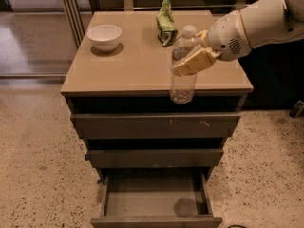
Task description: Place water bottle into bottom drawer
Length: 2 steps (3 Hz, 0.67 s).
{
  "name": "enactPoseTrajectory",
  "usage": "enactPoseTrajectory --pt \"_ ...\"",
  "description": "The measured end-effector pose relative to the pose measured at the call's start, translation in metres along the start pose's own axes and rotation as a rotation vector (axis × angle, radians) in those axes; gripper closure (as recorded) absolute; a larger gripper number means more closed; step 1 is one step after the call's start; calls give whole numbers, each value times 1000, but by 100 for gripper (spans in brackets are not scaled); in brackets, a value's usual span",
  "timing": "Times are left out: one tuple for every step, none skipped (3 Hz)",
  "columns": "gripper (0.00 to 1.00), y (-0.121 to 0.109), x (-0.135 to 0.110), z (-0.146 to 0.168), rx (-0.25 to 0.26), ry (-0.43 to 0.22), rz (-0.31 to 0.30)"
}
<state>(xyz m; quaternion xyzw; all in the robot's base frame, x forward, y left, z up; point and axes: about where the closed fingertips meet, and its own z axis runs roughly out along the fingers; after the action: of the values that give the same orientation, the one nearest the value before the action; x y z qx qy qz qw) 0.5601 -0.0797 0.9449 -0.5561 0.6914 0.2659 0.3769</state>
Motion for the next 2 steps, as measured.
enactPoseTrajectory --pt "100 0 0 0 0 0 0" --pt "100 11 32 17 1 8 -5"
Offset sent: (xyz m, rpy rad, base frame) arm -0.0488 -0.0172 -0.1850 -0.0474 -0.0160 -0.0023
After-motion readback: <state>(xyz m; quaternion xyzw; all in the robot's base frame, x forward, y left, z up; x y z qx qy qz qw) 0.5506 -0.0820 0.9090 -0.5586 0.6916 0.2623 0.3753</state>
